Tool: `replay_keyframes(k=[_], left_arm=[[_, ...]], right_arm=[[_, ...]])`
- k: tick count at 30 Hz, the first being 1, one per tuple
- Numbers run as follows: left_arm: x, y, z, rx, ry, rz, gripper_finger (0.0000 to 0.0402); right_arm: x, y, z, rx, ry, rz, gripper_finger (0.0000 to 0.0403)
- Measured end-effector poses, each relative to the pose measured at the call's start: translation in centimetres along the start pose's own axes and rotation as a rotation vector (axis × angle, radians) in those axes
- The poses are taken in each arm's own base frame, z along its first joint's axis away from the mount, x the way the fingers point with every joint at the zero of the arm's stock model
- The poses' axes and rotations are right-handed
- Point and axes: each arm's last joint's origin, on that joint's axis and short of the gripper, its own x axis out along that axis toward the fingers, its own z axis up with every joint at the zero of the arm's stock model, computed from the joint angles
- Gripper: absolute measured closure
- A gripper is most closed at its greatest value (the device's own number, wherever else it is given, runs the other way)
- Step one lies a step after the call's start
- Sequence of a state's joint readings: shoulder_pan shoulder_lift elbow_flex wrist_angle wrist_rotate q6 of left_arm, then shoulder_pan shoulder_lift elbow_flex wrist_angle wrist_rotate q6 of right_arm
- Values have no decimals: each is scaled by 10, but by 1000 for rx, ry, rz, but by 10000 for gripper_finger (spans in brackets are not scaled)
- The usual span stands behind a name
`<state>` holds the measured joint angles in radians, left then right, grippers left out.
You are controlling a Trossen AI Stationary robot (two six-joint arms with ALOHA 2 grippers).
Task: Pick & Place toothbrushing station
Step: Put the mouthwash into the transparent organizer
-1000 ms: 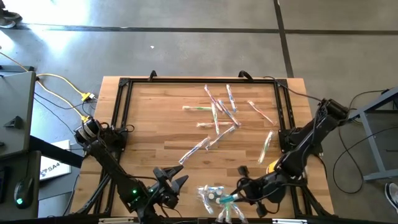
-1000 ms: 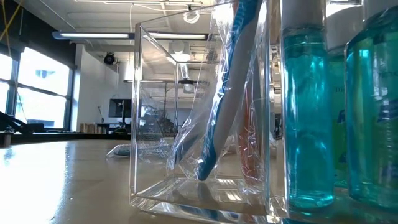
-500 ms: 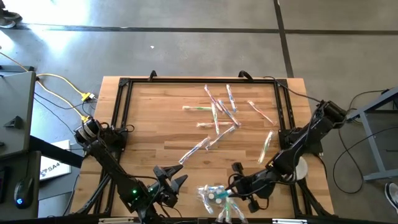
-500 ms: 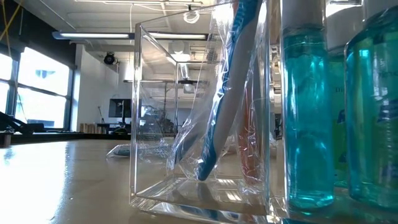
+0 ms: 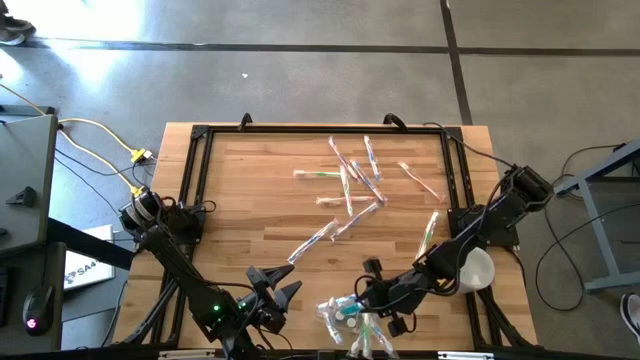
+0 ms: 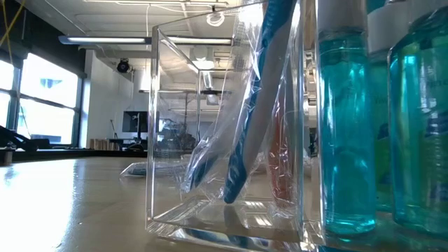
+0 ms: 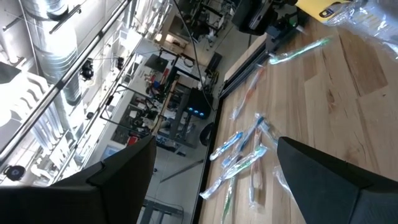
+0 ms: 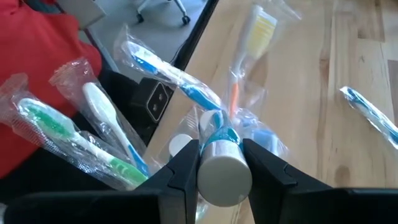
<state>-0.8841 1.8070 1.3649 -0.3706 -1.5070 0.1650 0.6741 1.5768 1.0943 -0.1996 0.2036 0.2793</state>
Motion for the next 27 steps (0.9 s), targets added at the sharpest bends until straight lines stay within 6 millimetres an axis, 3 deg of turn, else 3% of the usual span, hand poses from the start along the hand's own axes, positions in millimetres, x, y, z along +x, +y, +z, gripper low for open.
replay_keyframes(k=[14, 27], left_arm=[[0, 0, 0, 7, -2, -12, 73], [0, 0, 0, 9, -2, -13, 73]], right_arm=[[1, 0, 4, -73, -42, 10, 314], [2, -5, -2, -48, 22, -19, 314]])
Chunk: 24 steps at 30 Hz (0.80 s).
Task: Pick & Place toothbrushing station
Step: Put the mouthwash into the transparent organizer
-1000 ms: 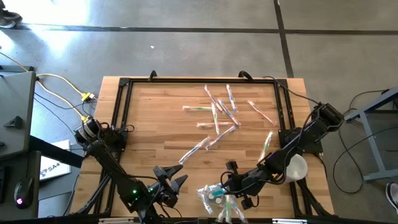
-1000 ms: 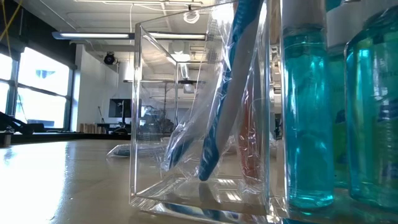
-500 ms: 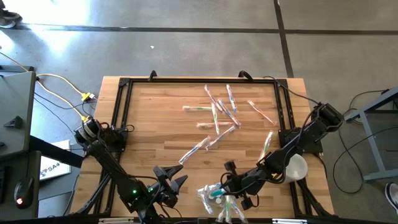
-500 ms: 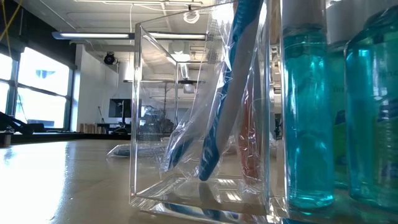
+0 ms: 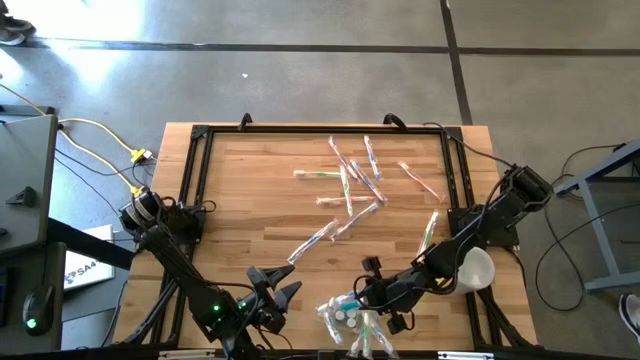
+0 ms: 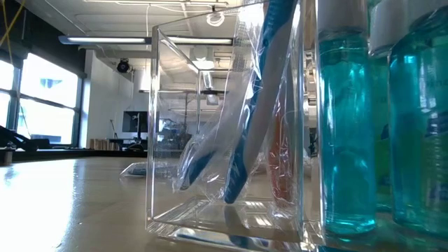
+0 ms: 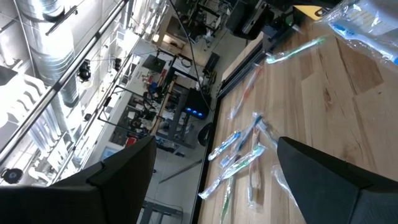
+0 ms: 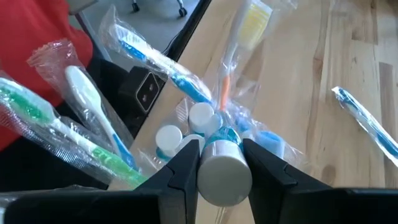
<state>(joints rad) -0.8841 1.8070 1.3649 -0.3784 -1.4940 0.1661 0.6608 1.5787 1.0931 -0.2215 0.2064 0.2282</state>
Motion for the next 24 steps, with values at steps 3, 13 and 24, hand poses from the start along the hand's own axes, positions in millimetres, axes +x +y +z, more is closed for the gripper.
replay_keyframes(k=[3, 13, 24], left_arm=[[0, 0, -1, 9, 1, 0, 73], [0, 0, -2, 8, 2, -1, 73], [0, 0, -2, 5, 2, -1, 73]], right_arm=[[0, 0, -1, 1, 7, -1, 314], [-1, 2, -4, 0, 33, 7, 314], [1, -5, -2, 14, 41, 37, 314]])
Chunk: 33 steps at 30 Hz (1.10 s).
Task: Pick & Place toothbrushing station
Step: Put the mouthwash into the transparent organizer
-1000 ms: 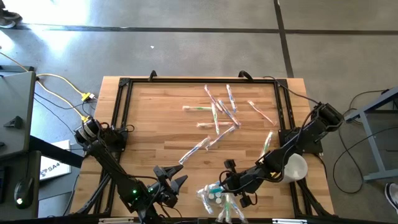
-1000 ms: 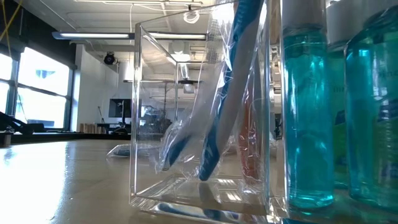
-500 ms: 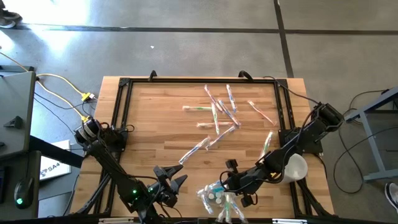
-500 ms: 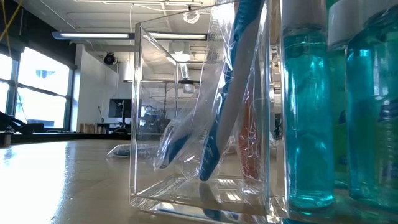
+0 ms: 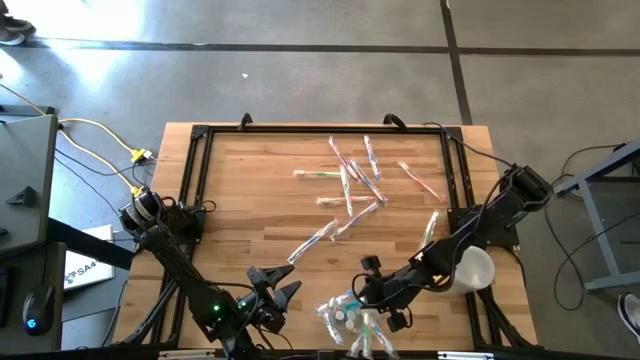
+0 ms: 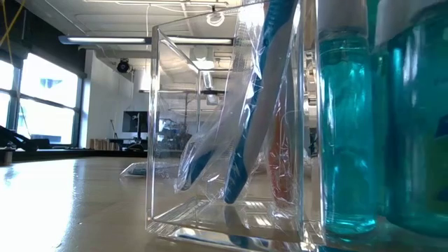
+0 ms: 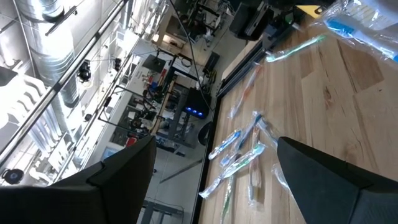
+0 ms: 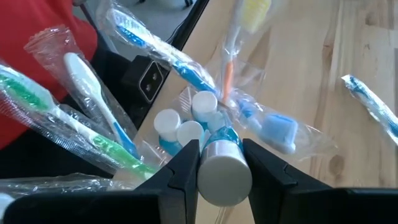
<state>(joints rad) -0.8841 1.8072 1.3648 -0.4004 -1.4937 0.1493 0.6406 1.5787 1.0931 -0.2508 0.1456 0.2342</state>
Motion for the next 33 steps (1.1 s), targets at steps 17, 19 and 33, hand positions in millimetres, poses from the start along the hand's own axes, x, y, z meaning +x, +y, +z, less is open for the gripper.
replay_keyframes(k=[17, 19, 33], left_arm=[[0, 0, 0, -1, 0, -1, 73], [0, 0, 0, -2, 0, 0, 73], [0, -1, -2, -6, 0, -19, 73]], right_arm=[[1, -4, -2, 64, 43, 33, 314], [1, -7, -2, 73, 41, 26, 314], [3, -22, 3, 128, 30, 35, 314]])
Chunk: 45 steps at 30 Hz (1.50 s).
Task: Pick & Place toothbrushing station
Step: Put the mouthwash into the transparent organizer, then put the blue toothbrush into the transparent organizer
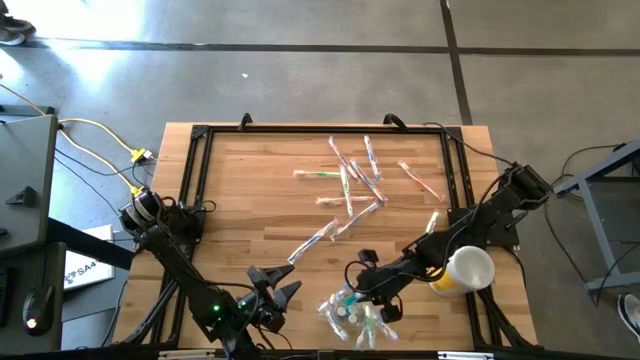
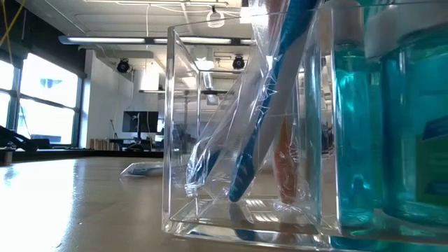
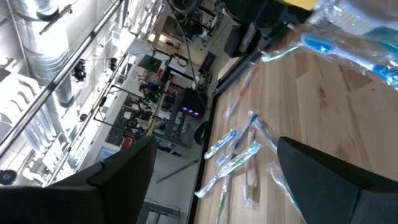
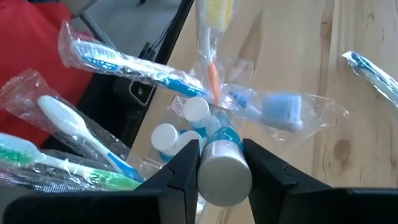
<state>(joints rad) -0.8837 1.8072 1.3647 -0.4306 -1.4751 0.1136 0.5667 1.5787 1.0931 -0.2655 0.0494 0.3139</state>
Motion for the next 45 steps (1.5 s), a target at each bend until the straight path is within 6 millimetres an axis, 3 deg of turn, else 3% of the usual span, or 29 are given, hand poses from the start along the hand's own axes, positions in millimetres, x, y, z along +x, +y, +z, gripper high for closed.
replay_keyframes(k=[5, 14, 22, 37, 45], left_arm=[[0, 0, -2, -7, 3, 0, 73], [0, 0, -3, 0, 5, 0, 73], [0, 0, -3, 2, 5, 2, 73], [0, 0, -3, 3, 5, 3, 73], [0, -1, -4, -45, 2, -97, 73]], right_arm=[[0, 0, 0, 15, -1, 2, 314], [32, -7, -8, 23, 55, 34, 314], [32, -12, -5, 27, 45, 49, 311], [32, -8, -1, 41, -4, 60, 245], [16, -4, 5, 45, -20, 129, 243]])
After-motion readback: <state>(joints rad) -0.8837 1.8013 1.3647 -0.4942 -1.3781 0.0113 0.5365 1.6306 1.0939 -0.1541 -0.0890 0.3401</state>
